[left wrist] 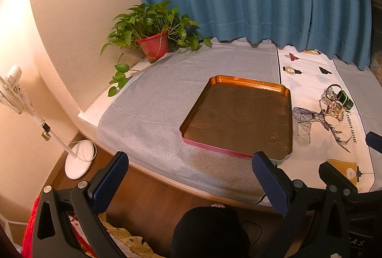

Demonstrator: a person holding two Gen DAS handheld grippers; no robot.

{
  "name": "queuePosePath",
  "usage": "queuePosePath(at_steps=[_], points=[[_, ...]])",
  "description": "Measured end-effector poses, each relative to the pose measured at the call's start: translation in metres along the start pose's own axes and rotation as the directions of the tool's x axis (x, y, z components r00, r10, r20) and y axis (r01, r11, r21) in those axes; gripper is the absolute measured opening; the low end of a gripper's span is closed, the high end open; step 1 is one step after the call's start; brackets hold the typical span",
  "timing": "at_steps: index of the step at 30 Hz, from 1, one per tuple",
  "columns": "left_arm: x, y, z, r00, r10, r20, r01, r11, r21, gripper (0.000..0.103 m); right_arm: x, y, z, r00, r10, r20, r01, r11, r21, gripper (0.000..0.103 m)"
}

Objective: Organize jewelry

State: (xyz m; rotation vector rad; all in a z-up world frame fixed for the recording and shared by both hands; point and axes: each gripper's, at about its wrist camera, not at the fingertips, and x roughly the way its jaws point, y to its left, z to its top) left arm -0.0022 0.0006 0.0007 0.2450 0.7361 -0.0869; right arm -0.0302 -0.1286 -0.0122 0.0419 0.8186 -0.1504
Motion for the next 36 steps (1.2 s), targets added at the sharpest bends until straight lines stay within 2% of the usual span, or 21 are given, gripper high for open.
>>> queuePosePath(at_steps=[31,32,36], points=[[0.001,0.003,0.001,1.000,0.003,0.000,-0.003,1.000,0.001,0.103,0.001,-0.008,-0.004,1.000,0.005,0.003,-0.005,1.000,0.000,0.103],[0.001,0.003,0.001,1.000,0.003,-0.001,-0.003,1.000,0.001,0.103,-0.002,0.003,0.002,1.000,0.006,0.004,-0.006,1.000,0.000,0.103],[0.001,0.003,0.001,1.000,0.004,0.001,-0.004,1.000,0.002,0.103,-0.009,0.002,0.006,1.000,0.012,0.003,-0.012,1.000,0.001,0.103]])
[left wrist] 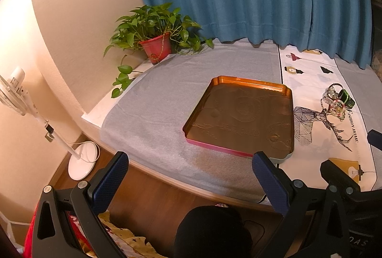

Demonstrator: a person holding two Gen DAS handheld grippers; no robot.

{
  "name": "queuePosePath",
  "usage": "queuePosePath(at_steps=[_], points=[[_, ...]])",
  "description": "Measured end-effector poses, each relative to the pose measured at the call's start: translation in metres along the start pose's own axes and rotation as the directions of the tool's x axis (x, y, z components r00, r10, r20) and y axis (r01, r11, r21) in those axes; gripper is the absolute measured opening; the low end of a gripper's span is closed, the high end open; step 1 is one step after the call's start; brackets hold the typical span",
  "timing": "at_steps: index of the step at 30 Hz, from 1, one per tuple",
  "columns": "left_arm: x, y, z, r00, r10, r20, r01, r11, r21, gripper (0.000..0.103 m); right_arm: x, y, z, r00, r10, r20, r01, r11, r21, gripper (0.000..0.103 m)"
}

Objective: Organize jewelry

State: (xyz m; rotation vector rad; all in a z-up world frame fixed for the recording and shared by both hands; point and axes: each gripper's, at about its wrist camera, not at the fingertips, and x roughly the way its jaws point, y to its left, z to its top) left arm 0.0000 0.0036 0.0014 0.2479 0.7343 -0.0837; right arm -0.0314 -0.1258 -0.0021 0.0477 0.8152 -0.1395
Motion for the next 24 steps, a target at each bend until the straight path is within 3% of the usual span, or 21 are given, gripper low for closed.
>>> queuePosePath(at_steps=[20,24], points=[[0.000,0.001,0.000,1.000,-0.006,0.001,0.006,1.000,0.000,0.103,0.002,0.000,-0.004,1.000,0.007,-0.005,-0.007,1.000,-0.005,0.103],[0.002,0.014,0.009,0.999,-0.032,-0.007,0.032,0.999,-0.014,0.103,-0.004,-0.009,-0.014,0.999,-0.007,0.033,0.008,1.000,-0.026,0.103]])
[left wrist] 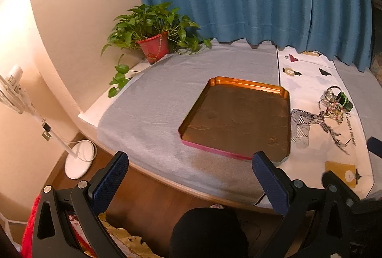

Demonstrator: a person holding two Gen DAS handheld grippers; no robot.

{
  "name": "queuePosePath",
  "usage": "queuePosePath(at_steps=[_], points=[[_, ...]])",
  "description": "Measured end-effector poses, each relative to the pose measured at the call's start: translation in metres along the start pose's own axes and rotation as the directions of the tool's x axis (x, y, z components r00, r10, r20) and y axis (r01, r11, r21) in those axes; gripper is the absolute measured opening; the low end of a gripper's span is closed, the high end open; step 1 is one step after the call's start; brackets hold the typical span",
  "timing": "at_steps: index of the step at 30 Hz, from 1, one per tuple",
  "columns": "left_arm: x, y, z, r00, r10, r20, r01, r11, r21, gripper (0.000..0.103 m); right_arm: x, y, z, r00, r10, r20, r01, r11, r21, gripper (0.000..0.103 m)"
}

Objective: Organize jewelry

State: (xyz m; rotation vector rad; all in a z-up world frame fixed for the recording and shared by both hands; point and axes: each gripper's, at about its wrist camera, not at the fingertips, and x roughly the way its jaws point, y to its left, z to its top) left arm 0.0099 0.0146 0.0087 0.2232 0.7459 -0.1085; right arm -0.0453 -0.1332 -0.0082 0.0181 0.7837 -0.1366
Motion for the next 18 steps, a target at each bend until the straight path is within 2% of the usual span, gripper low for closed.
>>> queuePosePath(at_steps=[5,7,8,10,12,15,18], points=[[0.016,-0.021,0.013,0.997,-0.075,-0.002,0.075,0.997,0.013,0.103,-0.015,-0.061,-0.018,0.985,-0.087,0.145,0.082,0.996,0.045,0.103],[0.025,-0.043,0.019,0.992,-0.123,-0.012,0.123,0.992,0.032,0.103,-0.006,-0.094,-0.023,0.991,-0.074,0.113,0.066,0.995,0.076,0.103],[0.031,-0.054,0.023,0.988,-0.153,-0.023,0.154,0.987,0.043,0.103,0.007,-0.110,-0.027,0.995,-0.085,0.047,0.080,0.993,0.089,0.103],[0.042,-0.081,0.033,0.978,-0.203,-0.048,0.206,0.977,0.059,0.103,0.021,-0.137,-0.028,0.989,-0.148,-0.013,0.149,0.981,0.121,0.103],[0.052,-0.112,0.041,0.970,-0.236,-0.054,0.240,0.968,0.075,0.103,0.035,-0.170,-0.026,0.985,-0.174,-0.014,0.174,0.967,0.185,0.103],[0.069,-0.152,0.053,0.965,-0.254,-0.064,0.260,0.961,0.097,0.103,0.057,-0.217,-0.015,0.987,-0.158,0.014,0.147,0.946,0.287,0.103],[0.086,-0.178,0.064,0.957,-0.277,-0.084,0.284,0.954,0.094,0.103,0.086,-0.252,0.002,0.995,-0.094,0.028,0.079,0.939,0.335,0.102]])
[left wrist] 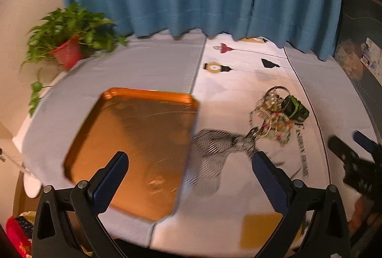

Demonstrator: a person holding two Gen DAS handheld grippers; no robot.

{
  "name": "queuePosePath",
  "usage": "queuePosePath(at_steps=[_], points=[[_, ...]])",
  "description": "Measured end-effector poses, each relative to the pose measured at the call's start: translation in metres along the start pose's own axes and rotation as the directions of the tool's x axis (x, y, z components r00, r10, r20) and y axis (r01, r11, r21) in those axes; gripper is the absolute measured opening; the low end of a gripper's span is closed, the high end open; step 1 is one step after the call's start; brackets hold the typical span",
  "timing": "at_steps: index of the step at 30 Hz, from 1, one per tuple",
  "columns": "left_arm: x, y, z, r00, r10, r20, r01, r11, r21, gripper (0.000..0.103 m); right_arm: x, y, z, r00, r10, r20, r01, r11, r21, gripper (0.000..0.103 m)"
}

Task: Organize jewelry
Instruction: 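Grasp the green-strapped watch with the right tool while the left tool grasps a silver bangle from the pile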

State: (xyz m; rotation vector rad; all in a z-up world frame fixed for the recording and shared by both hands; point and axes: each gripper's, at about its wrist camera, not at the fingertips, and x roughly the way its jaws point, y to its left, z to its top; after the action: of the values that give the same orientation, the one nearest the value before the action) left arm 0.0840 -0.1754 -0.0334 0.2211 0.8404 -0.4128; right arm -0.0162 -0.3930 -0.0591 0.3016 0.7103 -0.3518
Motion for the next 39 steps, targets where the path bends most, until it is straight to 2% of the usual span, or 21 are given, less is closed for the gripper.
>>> queuePosePath(at_steps=[1,2,3,4,5,6,9,11,13,15,18,23,25,29,31,33,34,36,39], points=[[0.008,-0.004,0.006,1.000,-0.008,-0.007,0.008,1.000,0.001,0.103,0.006,-0.006,0.007,1.000,0.017,-0.001,-0.017,1.000,0.002,0.102],[0.014,-0.010,0.011,1.000,-0.008,-0.008,0.008,1.000,0.004,0.103,0.019,-0.006,0.013,1.000,0.031,-0.001,-0.031,0.999,-0.018,0.096],[0.020,-0.015,0.017,1.000,-0.002,-0.008,0.002,1.000,0.009,0.103,0.031,-0.004,0.017,0.999,0.037,-0.003,-0.037,0.998,-0.050,0.083],[0.026,-0.019,0.021,1.000,0.002,-0.007,-0.002,1.000,0.015,0.103,0.041,-0.002,0.019,0.999,0.028,-0.015,-0.030,0.996,-0.083,0.075],[0.033,-0.023,0.026,1.000,0.005,-0.005,-0.005,1.000,0.022,0.103,0.053,0.001,0.021,0.999,0.027,-0.038,-0.031,0.993,-0.111,0.058],[0.037,-0.026,0.030,1.000,0.005,-0.005,-0.005,1.000,0.027,0.103,0.062,0.001,0.023,0.998,0.037,-0.059,-0.045,0.991,-0.126,0.048],[0.048,-0.035,0.039,1.000,-0.005,-0.001,0.005,0.999,0.051,0.103,0.084,0.000,0.021,0.992,0.091,-0.090,-0.102,0.987,-0.125,0.046],[0.055,-0.041,0.043,1.000,-0.005,0.003,0.005,0.998,0.068,0.103,0.094,0.000,0.020,0.993,0.094,-0.075,-0.104,0.985,-0.136,0.045],[0.061,-0.050,0.047,1.000,-0.019,-0.002,0.019,0.996,0.092,0.103,0.101,0.001,0.019,0.991,0.101,-0.087,-0.113,0.982,-0.151,0.032],[0.067,-0.059,0.053,0.998,-0.052,-0.018,0.054,0.991,0.121,0.103,0.103,-0.001,0.017,0.979,0.170,-0.112,-0.184,0.974,-0.131,0.012],[0.074,-0.076,0.059,0.993,-0.113,-0.045,0.119,0.980,0.161,0.102,0.089,-0.007,0.009,0.989,0.124,-0.084,-0.134,0.984,-0.119,0.010],[0.089,-0.108,0.068,0.976,-0.191,-0.101,0.209,0.952,0.221,0.101,0.064,-0.049,-0.015,1.000,0.004,-0.013,-0.003,0.998,0.065,0.005],[0.098,-0.125,0.071,0.975,-0.185,-0.126,0.213,0.939,0.269,0.101,0.058,-0.071,-0.016,1.000,0.005,0.011,-0.007,0.988,0.153,0.004],[0.114,-0.160,0.069,0.962,-0.180,-0.205,0.247,0.890,0.382,0.094,0.057,-0.092,-0.013,0.999,0.039,0.021,-0.042,0.978,0.205,0.004],[0.122,-0.177,0.066,0.953,-0.177,-0.248,0.272,0.860,0.433,0.081,0.059,-0.098,-0.013,0.997,0.075,0.014,-0.076,0.972,0.221,0.004],[0.126,-0.189,0.062,0.953,-0.161,-0.257,0.271,0.829,0.489,0.059,0.061,-0.102,-0.013,0.994,0.108,0.006,-0.106,0.968,0.226,0.005],[0.127,-0.194,0.060,0.953,-0.152,-0.261,0.270,0.814,0.515,0.054,0.062,-0.105,-0.013,0.992,0.124,0.006,-0.122,0.965,0.234,0.005],[0.133,-0.201,0.060,0.946,-0.158,-0.282,0.292,0.792,0.537,0.033,0.063,-0.107,-0.013,0.989,0.147,0.003,-0.143,0.959,0.243,0.005],[0.141,-0.205,0.060,0.921,-0.196,-0.336,0.355,0.775,0.522,0.023,0.064,-0.107,-0.013,0.987,0.162,-0.001,-0.157,0.957,0.244,0.006]])
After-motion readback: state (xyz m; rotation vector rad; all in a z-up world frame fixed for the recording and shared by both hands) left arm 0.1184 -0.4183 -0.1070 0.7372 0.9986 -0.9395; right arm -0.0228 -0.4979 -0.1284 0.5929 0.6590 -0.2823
